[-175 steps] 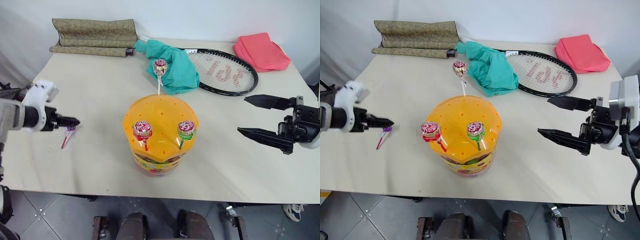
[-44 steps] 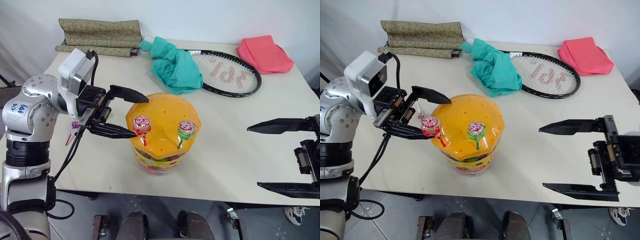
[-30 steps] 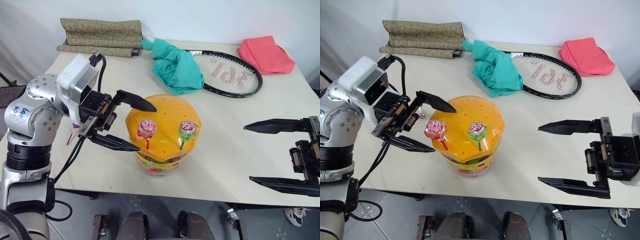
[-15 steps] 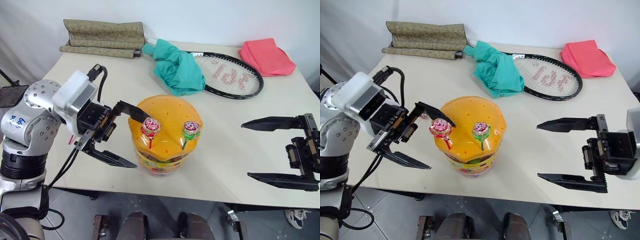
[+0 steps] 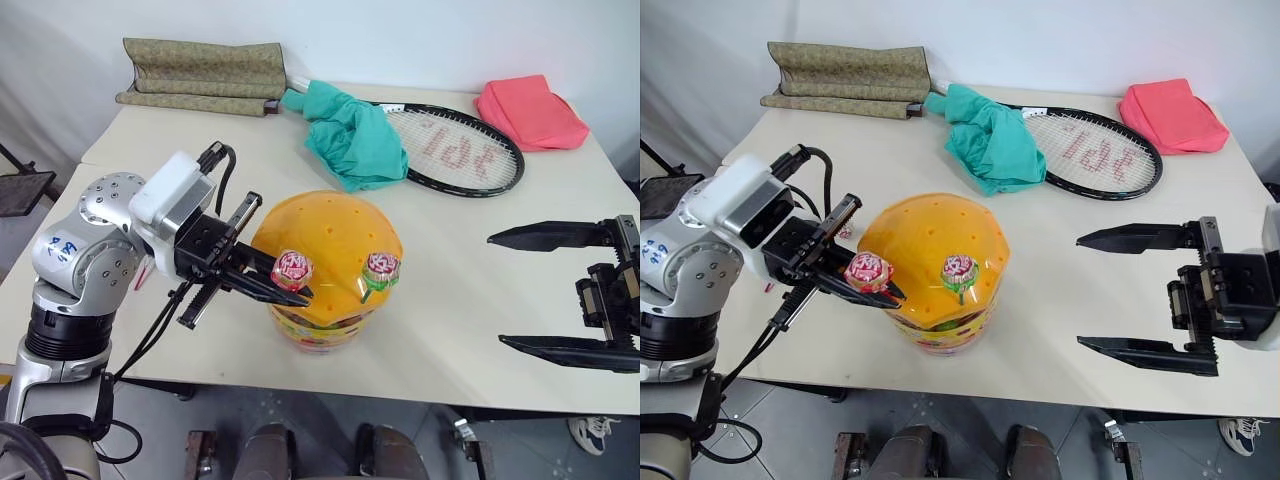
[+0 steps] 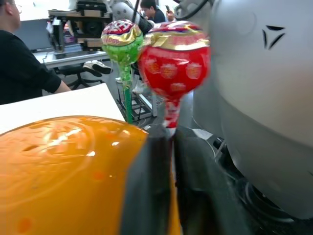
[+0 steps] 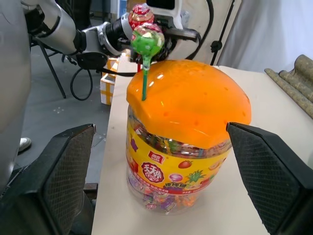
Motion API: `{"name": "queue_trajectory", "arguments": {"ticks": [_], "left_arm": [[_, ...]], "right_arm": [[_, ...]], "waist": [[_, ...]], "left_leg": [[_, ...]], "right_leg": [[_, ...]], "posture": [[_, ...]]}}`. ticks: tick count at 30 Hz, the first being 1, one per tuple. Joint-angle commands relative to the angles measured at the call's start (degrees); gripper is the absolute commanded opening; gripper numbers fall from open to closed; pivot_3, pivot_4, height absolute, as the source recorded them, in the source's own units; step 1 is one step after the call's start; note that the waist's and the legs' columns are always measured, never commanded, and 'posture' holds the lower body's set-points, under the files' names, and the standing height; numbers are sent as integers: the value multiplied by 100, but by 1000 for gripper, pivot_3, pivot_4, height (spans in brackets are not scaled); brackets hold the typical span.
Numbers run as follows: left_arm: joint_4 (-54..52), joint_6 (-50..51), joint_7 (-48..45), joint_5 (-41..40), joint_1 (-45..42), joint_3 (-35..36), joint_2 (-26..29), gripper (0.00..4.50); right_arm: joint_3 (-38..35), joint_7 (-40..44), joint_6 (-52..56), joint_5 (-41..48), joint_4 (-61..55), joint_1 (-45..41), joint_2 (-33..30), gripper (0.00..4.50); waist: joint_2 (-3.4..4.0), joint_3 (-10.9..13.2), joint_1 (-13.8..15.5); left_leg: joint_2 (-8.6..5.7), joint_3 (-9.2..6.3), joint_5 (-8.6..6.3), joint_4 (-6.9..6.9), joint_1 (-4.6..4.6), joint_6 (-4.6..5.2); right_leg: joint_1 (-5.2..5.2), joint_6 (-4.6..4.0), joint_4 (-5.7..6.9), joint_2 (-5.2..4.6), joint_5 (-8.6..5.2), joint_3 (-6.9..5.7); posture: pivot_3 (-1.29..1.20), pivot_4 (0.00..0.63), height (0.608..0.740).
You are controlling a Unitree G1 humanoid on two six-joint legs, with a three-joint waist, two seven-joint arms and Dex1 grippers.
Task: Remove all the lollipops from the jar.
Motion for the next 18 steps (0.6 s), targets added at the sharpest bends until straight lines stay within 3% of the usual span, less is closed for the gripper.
{"name": "queue_trajectory", "arguments": {"ticks": [1, 6, 12, 18], "left_arm": [[150, -5, 235, -198, -338, 414, -45, 27], [568, -66, 643, -42, -637, 819, 43, 27], [1079, -458, 1255, 860, -650, 877, 294, 27], [1298, 1024, 2787, 1671, -671, 637, 1023, 27]], "right_arm": [[45, 61, -54, 132, 54, -123, -48, 4500], [333, 148, -133, -70, 250, -323, -67, 4500], [647, 249, -195, -290, 485, -611, -70, 4500], [866, 361, -228, -448, 636, -799, -73, 4500]], "waist": [[0, 0, 13], [0, 0, -3], [1, 1, -4], [2, 2, -10]], "left_leg": [[0, -5, 0, 1, 0, 0], [-2, -17, 0, 2, 2, 0], [-3, -14, 0, -3, -4, 0], [-1, -13, -1, -7, -4, -2]], "right_leg": [[0, 0, 0, 0, 0, -1], [2, 2, 0, 0, 1, 0], [0, 2, -7, 1, 1, -6], [0, 2, -10, 4, 1, -8]], "posture": [[0, 150, 740], [0, 150, 740], [0, 150, 740], [0, 150, 740]]}}
